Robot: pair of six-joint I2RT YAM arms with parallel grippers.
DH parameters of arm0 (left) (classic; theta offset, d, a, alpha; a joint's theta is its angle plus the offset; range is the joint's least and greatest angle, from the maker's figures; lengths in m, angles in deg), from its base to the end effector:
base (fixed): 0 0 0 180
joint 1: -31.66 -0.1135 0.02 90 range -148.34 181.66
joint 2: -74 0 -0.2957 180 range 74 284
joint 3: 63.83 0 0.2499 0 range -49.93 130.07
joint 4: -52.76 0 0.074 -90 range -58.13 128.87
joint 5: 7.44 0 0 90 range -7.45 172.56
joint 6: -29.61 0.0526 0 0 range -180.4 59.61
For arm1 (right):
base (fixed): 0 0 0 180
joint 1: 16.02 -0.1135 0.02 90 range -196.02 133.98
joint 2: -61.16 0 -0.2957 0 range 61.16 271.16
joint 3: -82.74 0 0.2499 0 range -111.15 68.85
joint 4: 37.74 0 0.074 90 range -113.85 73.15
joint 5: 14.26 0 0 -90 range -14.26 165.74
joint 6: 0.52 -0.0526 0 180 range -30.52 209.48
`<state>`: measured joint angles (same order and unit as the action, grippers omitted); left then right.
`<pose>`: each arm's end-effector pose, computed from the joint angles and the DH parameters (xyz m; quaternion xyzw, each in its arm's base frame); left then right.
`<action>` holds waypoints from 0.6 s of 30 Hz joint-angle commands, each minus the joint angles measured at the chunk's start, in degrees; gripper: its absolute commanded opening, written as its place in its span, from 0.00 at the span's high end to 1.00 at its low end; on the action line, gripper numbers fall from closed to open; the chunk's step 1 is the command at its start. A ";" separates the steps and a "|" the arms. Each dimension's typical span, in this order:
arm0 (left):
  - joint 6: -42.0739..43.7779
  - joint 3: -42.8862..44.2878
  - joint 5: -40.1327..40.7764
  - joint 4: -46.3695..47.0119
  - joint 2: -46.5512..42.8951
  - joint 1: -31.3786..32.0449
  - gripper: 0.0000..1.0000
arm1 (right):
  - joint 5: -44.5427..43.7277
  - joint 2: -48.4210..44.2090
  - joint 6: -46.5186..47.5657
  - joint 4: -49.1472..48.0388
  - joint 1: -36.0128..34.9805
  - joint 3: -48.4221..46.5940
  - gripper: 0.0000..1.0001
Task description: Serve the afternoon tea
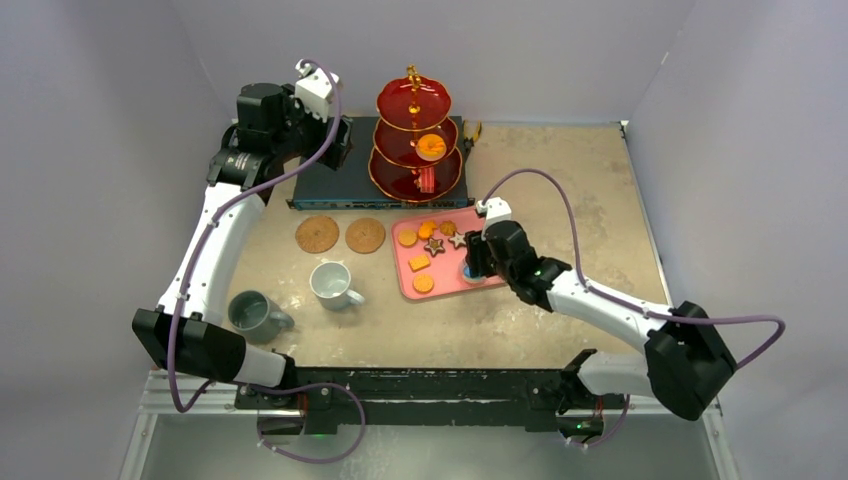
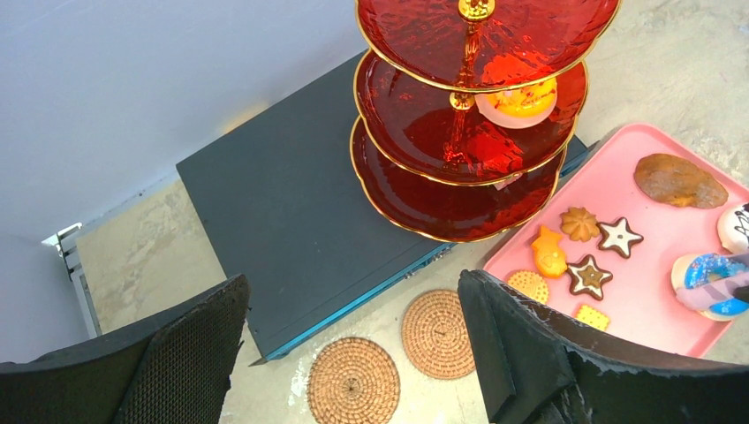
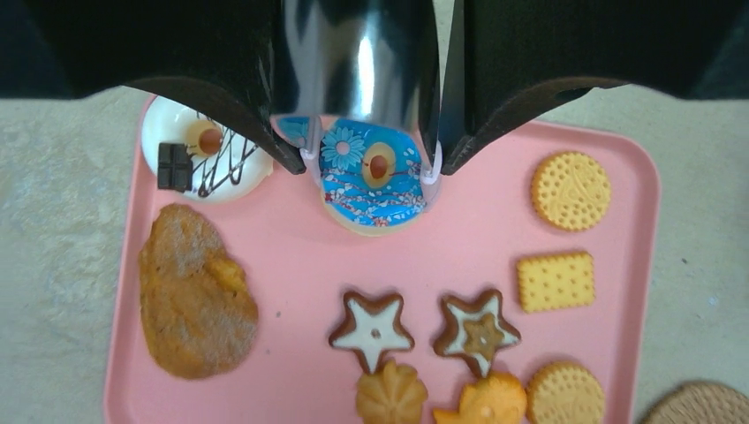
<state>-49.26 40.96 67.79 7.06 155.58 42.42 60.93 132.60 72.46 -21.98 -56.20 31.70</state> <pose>0.3136 -0.0732 0.4567 0.2267 0.7960 -0.1051 0.5514 0.2080 0.1581 0.2330 -0.1203 0.8779 0.1140 0.4492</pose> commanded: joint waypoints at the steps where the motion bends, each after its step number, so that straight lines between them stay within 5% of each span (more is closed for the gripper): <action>1: -0.15 2.53 -0.27 1.49 -0.45 -0.46 0.12 | -2.57 -2.15 2.30 0.02 -0.20 -8.53 0.50; 18: 0.40 1.95 0.34 1.47 -1.28 -0.48 0.14 | 6.15 20.95 8.27 -7.54 3.17 -45.56 0.47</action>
<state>-49.21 40.96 67.88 7.03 155.58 42.42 64.32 150.55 78.76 -27.11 -53.42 -7.29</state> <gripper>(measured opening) 0.870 0.541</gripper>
